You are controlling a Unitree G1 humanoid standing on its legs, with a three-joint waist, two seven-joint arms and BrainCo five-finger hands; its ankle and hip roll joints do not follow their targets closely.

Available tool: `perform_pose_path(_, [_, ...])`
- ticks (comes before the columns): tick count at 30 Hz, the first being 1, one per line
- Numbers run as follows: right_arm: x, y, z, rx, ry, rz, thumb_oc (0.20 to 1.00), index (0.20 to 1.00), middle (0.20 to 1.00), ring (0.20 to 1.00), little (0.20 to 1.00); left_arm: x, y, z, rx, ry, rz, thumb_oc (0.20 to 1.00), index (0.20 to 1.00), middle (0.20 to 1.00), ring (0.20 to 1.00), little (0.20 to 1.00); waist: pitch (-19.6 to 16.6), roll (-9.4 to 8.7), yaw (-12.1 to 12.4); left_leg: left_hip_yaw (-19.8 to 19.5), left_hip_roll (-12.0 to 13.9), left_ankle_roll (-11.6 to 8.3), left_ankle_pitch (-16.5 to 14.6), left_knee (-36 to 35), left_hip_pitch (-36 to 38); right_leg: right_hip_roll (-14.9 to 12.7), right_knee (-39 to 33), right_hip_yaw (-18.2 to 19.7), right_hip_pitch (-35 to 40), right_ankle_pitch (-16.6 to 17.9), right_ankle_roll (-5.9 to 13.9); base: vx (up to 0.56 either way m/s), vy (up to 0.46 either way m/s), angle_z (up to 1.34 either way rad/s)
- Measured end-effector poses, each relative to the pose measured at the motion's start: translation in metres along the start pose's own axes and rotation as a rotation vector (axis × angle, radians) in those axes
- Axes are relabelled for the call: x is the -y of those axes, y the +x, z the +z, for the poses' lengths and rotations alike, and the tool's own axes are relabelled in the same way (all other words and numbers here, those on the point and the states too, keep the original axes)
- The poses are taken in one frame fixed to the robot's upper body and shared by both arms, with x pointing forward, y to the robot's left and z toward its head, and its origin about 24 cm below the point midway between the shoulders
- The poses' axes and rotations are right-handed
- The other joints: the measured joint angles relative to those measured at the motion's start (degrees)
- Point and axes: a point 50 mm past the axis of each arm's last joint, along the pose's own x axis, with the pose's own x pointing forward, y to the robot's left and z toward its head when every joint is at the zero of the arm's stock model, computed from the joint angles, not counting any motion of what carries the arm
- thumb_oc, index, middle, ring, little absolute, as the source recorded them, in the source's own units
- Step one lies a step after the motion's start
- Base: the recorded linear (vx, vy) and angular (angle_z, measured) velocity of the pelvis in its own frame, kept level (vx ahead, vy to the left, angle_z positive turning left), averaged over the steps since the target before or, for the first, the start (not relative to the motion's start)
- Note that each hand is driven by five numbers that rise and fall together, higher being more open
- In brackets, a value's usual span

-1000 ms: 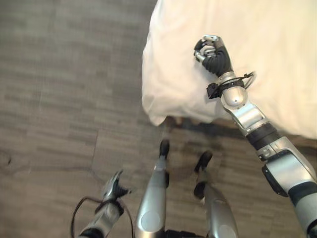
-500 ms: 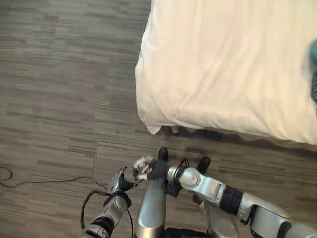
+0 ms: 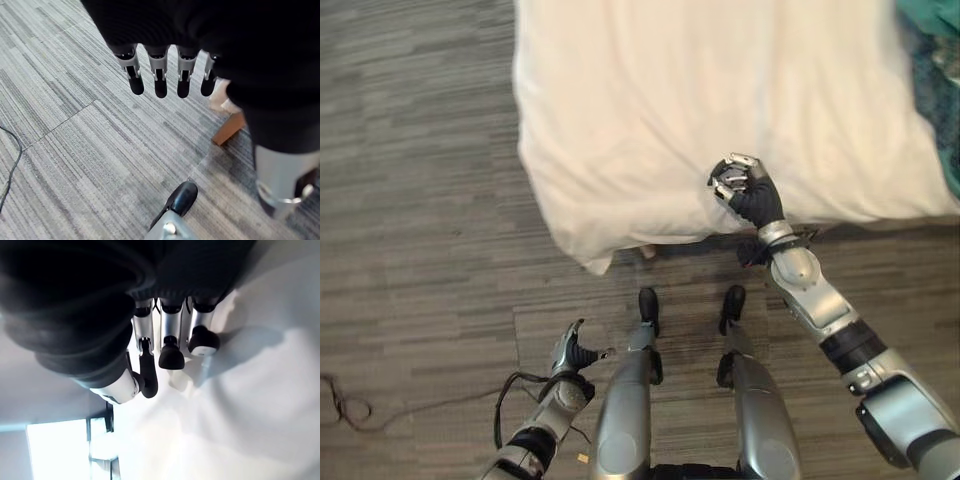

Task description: Tidy up the quilt and then pick up the clothes from the bed and put them into the laundry hamper.

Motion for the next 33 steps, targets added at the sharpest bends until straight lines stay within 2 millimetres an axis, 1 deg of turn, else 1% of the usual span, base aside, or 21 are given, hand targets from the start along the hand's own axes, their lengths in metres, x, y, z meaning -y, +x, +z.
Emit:
perform_pose_path(1, [0.002, -0.005, -0.008, -0.037, -0.004, -0.008, 0.2, 0.2, 0.2, 0.2, 0.2, 0.004, -0.001, -0.001, -0.007, -0.006, -0.011, 1.0, 1.0, 1.0, 1.0, 1.0, 0.02, -0.24, -0.34, -1.86, -0.32, -0.39, -1.12, 1.26, 0.39, 0.19, -0.01, 1.16, 0.14, 0.22, 0.26, -0.02, 0.213, -1.22])
perform_pose_path(3, [0.009, -0.021, -0.037, -0.17, 0.02, -0.074, 0.2, 0.2, 0.2, 0.2, 0.2, 0.009, -0.003, -0.008, -0.053, -0.049, -0.022, 1.0, 1.0, 1.0, 1.0, 1.0, 0.94, -3.29, 1.47, -17.3, -4.16, 1.32, -5.77, 7.34, 2.22, 0.68, -0.08, 8.55, 1.49, 1.44, 0.69, 0.06, 0.076, -1.4])
perform_pose_path(5, [0.025, -0.061, -0.072, -0.349, 0.029, -0.171, 0.2, 0.2, 0.2, 0.2, 0.2, 0.016, -0.007, -0.018, -0.118, -0.071, -0.044, 1.0, 1.0, 1.0, 1.0, 1.0, 0.14, -1.88, -0.5, -22.77, -4.15, -2.27, -9.14, 6.54, 5.15, 0.64, -1.52, 9.23, 5.47, 0.26, 2.15, 0.05, 0.193, -0.55])
perform_pose_path(6, [0.034, -0.086, -0.087, -0.438, 0.029, -0.22, 0.2, 0.2, 0.2, 0.2, 0.2, 0.017, -0.007, -0.019, -0.126, -0.084, -0.043, 1.0, 1.0, 1.0, 1.0, 1.0, -0.97, -2.29, -2.14, -23.02, -4.81, -1.91, -9.1, 6.44, 5.44, -0.39, -2.17, 8.2, 6.1, 0.04, 2.4, 0.07, 0.431, 0.2])
perform_pose_path(7, [0.057, -0.144, -0.11, -0.618, 0.002, -0.321, 0.3, 0.3, 0.3, 0.3, 0.3, 0.016, -0.003, -0.014, -0.12, -0.061, -0.063, 1.0, 1.0, 1.0, 1.0, 1.0, -2.14, -3.25, -4.71, -22.33, -6.71, -0.32, -8.65, 7.34, 6.74, -2.15, -2.19, 7.85, 7.3, -0.16, 3.03, -0.02, 0.514, 0.03])
perform_pose_path(8, [0.065, -0.199, -0.129, -0.79, 0.027, -0.465, 1.0, 1.0, 1.0, 1.0, 1.0, 0.024, -0.009, -0.027, -0.16, -0.025, -0.106, 1.0, 1.0, 1.0, 1.0, 1.0, -4.72, -4.52, -6.34, -20.12, -7.96, 1.12, -7.67, 3.7, 11.18, -4.23, -2.63, 8.75, 9.57, -0.59, 3.36, -0.08, 0.399, -0.3])
perform_pose_path(10, [0.059, -0.249, -0.145, -0.981, 0.005, -0.48, 1.0, 1.0, 1.0, 1.0, 1.0, 0.036, -0.022, -0.045, -0.2, 0.058, -0.178, 1.0, 1.0, 1.0, 1.0, 1.0, -10.4, -4.16, -8.09, -14.46, -8.48, 3.11, -7.55, 2.95, 12.78, -5.5, -3.55, 8.22, 8.91, -5.9, 4.38, -0.15, 0.216, -1.19])
perform_pose_path(13, [0.048, -0.285, -0.16, -1.18, -0.059, -0.394, 1.0, 1.0, 1.0, 1.0, 1.0, 0.043, -0.024, -0.041, -0.169, 0.109, -0.212, 1.0, 1.0, 1.0, 1.0, 1.0, -11.93, 0.97, -8.45, -7.55, -3.08, 4.94, -7.45, 0.74, 15.57, -2.68, 9.5, -1.32, 5.84, -9.27, 4.09, -0.12, 0.145, -1.53])
perform_pose_path(15, [0.021, -0.309, -0.168, -1.313, -0.092, -0.262, 1.0, 1.0, 1.0, 1.0, 1.0, 0.043, -0.033, -0.058, -0.21, 0.142, -0.233, 1.0, 1.0, 1.0, 1.0, 1.0, -13.45, 2.3, -6.67, -1.7, -0.02, 5.23, -7.49, -2.19, 20.41, -1.83, 23.31, -9.8, 7.51, -15.74, 0.22, -0.06, 0.025, -1.72])
perform_pose_path(18, [0.009, -0.333, -0.171, -1.429, -0.12, -0.195, 1.0, 1.0, 1.0, 1.0, 1.0, 0.048, -0.037, -0.063, -0.23, 0.145, -0.253, 1.0, 1.0, 1.0, 1.0, 1.0, -16.96, 2.33, -6.52, 5.76, 0.84, 4.8, -7.02, -4.28, 20.94, -2.94, 20.99, -14.73, 14.65, -18.47, 1.39, -0.09, -0.149, -1.21])
perform_pose_path(19, [0.005, -0.33, -0.175, -1.447, -0.136, -0.153, 1.0, 1.0, 1.0, 1.0, 1.0, 0.046, -0.038, -0.066, -0.247, 0.136, -0.248, 1.0, 1.0, 1.0, 1.0, 1.0, -17.23, 1.99, -5.12, 8.87, 1.43, 4.68, -7.03, -3.99, 21.3, -4.88, 21.72, -19.08, 16.2, -19.93, 1.48, -0.05, -0.121, -2.77])
perform_pose_path(20, [0.003, -0.334, -0.181, -1.536, -0.205, -0.049, 1.0, 1.0, 1.0, 1.0, 1.0, 0.047, -0.047, -0.083, -0.319, 0.142, -0.274, 1.0, 1.0, 1.0, 1.0, 1.0, -18.08, 1.11, 0.8, 17.34, 3.03, 4.44, -7.15, -4.77, 24.96, -6.66, 16.59, -30.28, 21.2, -20.12, 1.73, -0.03, -0.197, -3.1])
perform_pose_path(21, [0.001, -0.337, -0.181, -1.551, -0.203, -0.038, 1.0, 1.0, 1.0, 1.0, 1.0, 0.05, -0.055, -0.093, -0.345, 0.138, -0.285, 1.0, 1.0, 1.0, 1.0, 1.0, -19.35, -0.23, 2.06, 17.68, 3.06, 4.08, -7.06, -4.42, 25.12, -6.33, 9.75, -31.22, 24.59, -13.96, 1.32, -0.05, -0.246, -2.81])
perform_pose_path(23, [0.002, -0.345, -0.178, -1.553, -0.225, -0.017, 1.0, 1.0, 1.0, 1.0, 1.0, 0.047, -0.061, -0.102, -0.378, 0.127, -0.274, 1.0, 1.0, 1.0, 1.0, 1.0, -21.09, -2.19, 0.7, 14.96, 2.92, 3.06, -7.73, -0.98, 24.5, -3.93, -0.44, -28.26, 28.9, -11.39, 2.84, -0.02, -0.2, -0.87])
perform_pose_path(26, [0.0, -0.354, -0.177, -1.585, -0.225, -0.006, 1.0, 1.0, 1.0, 1.0, 1.0, 0.053, -0.057, -0.09, -0.325, 0.105, -0.275, 1.0, 1.0, 1.0, 1.0, 1.0, -21.27, -2.86, 1.31, 9.6, 6.82, 2.54, -7.71, 13.05, 19.67, -1.16, -2.69, -22.63, 27.85, -10.88, 0.09, -0.06, -0.093, -1.04])
perform_pose_path(27, [0.0, -0.355, -0.176, -1.584, -0.223, -0.001, 1.0, 1.0, 1.0, 1.0, 1.0, 0.053, -0.055, -0.085, -0.306, 0.085, -0.26, 1.0, 1.0, 1.0, 1.0, 1.0, -21.8, -2.94, 1.96, 3.86, 6.83, -0.55, -8.71, 18.97, 16.08, -0.07, -4.22, -19.16, 27.91, -10.08, -1.19, -0.11, 0.054, -1.85])
perform_pose_path(28, [0.006, -0.354, -0.176, -1.576, -0.242, 0.0, 1.0, 1.0, 1.0, 1.0, 1.0, 0.053, -0.052, -0.077, -0.267, 0.076, -0.261, 1.0, 1.0, 1.0, 1.0, 1.0, -22.0, -2.22, 3.19, -5.06, 2.85, -5.75, -11.94, 17.71, 14.25, -0.09, -4.21, -15.59, 26.0, -9.34, -1.9, -0.02, 0.025, -1.59])
perform_pose_path(29, [0.007, -0.353, -0.176, -1.578, -0.247, 0.0, 1.0, 1.0, 1.0, 1.0, 1.0, 0.054, -0.048, -0.069, -0.239, 0.069, -0.261, 1.0, 1.0, 1.0, 1.0, 1.0, -21.62, -2.77, 1.55, -8.43, -0.48, -5.13, -12.43, 15.27, 13.68, 0.2, -4.19, -12.5, 25.21, -9.07, -2.19, 0.03, 0.03, -2.07])
perform_pose_path(30, [0.019, -0.359, -0.175, -1.613, -0.265, -0.028, 1.0, 1.0, 1.0, 1.0, 1.0, 0.058, -0.047, -0.064, -0.207, 0.1, -0.285, 1.0, 1.0, 1.0, 1.0, 1.0, -21.57, -2.6, 4.05, -17.14, -6.38, -2.38, -11.13, 6.23, 15.22, -0.37, -3.12, -7.63, 23.15, -8.18, -1.56, 0.06, -0.014, -1.6])
perform_pose_path(32, [0.034, -0.372, -0.171, -1.652, -0.308, -0.038, 1.0, 1.0, 1.0, 1.0, 1.0, 0.067, -0.043, -0.051, -0.186, 0.074, -0.301, 1.0, 1.0, 1.0, 1.0, 1.0, -21.81, 0.69, 1.63, -14.21, -5.43, 1.99, -3.51, -0.62, 15.9, 2.7, -4.32, -6.73, 25.83, -8.42, -1.22, 0.06, -0.023, -1.03])
perform_pose_path(33, [0.03, -0.382, -0.168, -1.69, -0.296, -0.034, 1.0, 1.0, 1.0, 1.0, 1.0, 0.065, -0.042, -0.051, -0.184, 0.076, -0.296, 1.0, 1.0, 1.0, 1.0, 1.0, -22.17, -0.1, 1.63, -13.06, -5.32, 2.39, -3.07, -1.76, 17.38, 2.73, -4.36, -5.81, 26.76, -8.69, -0.95, 0.05, -0.048, -0.26])
